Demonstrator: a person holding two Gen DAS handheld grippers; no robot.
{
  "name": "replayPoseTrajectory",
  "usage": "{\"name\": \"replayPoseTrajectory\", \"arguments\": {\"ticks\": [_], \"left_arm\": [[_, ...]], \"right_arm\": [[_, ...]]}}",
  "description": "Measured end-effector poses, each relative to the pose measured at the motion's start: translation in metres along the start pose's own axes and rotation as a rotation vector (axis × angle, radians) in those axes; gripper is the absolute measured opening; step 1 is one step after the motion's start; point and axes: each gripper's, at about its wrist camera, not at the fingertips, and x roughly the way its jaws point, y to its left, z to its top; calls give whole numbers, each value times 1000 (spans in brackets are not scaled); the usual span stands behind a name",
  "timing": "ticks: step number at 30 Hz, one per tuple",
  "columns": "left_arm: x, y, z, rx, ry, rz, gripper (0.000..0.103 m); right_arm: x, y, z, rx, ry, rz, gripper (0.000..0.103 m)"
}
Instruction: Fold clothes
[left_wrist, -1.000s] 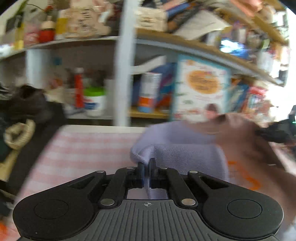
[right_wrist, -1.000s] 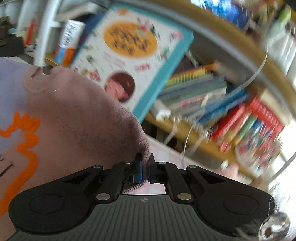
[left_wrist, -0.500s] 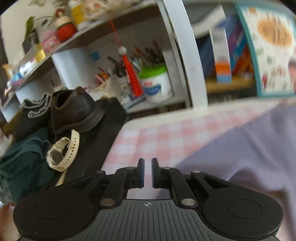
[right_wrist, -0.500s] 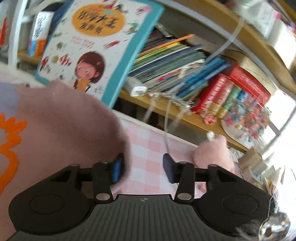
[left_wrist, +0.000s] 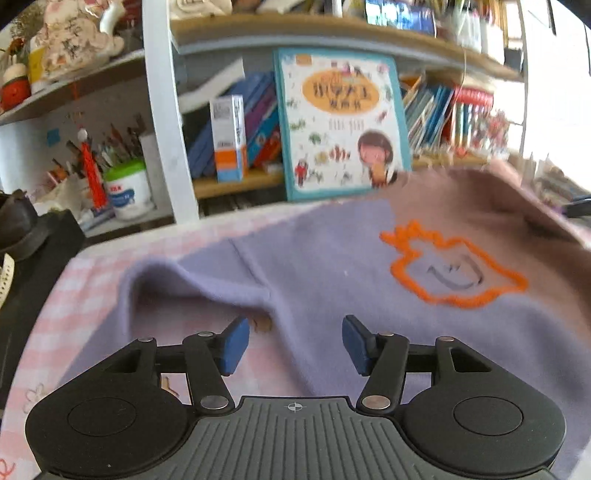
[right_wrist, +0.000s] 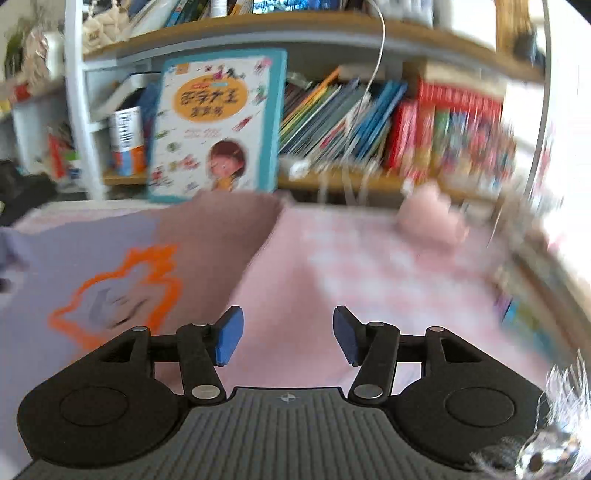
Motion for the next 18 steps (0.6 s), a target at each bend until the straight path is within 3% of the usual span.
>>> {"name": "replayPoseTrajectory", "arguments": {"ticks": [5,8,10,13,14,15,18], "left_arm": [[24,18,-5,-128,52,-10,55],[29,18,-8,-142,55,3,55],[29,17,-10,-137,47,6,55],[28,17,-11,-130,41,8,55],[28,17,-11,-130,39,8,55],[27,17,-11,-129,37,7,55],[28,18,-10,-122,36,3,56]], "right_arm": [[-16,16,-29,85,14,61,47],[-9,22,-35,97,28,16,37],[-2,23,-38,118,53,21,35],[8,26,-40,103,85,19,25],[9,28,-37,81,86,7,13],[7,30,-34,51,85,-13,8],[-6,28,-22,-55,50,-117,8]]}}
